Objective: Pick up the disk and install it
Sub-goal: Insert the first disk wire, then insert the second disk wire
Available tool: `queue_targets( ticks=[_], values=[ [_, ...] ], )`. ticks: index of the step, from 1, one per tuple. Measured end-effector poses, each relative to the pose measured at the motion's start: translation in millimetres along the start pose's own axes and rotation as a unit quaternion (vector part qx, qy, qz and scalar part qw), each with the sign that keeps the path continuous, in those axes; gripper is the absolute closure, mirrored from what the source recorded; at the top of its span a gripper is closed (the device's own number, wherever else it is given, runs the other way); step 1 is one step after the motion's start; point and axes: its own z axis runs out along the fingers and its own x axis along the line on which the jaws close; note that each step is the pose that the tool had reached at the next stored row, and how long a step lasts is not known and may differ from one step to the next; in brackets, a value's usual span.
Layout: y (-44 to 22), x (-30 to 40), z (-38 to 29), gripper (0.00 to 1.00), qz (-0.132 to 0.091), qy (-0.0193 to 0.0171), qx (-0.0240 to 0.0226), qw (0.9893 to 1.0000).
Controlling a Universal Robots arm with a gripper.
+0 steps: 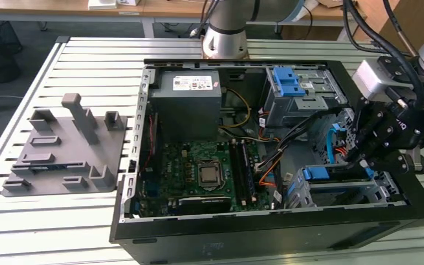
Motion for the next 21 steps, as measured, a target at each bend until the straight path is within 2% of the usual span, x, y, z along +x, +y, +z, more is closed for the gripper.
queue_targets(
  ticks=[4, 6, 8, 21],
  values=[
    [0.6, 0.1, -7.1, 0.76, 0.0, 0.0, 0.0, 1.0],
    [0.6, 0.1, -7.2, 0.78, 0.0, -0.0002, 0.0, 1.0],
    [0.6, 0.1, -7.2, 0.89, 0.0, -0.0001, 0.0, 1.0],
    [0.6, 0.1, -7.5, 0.89, 0.0, 0.0, 0.0, 1.0]
  ],
)
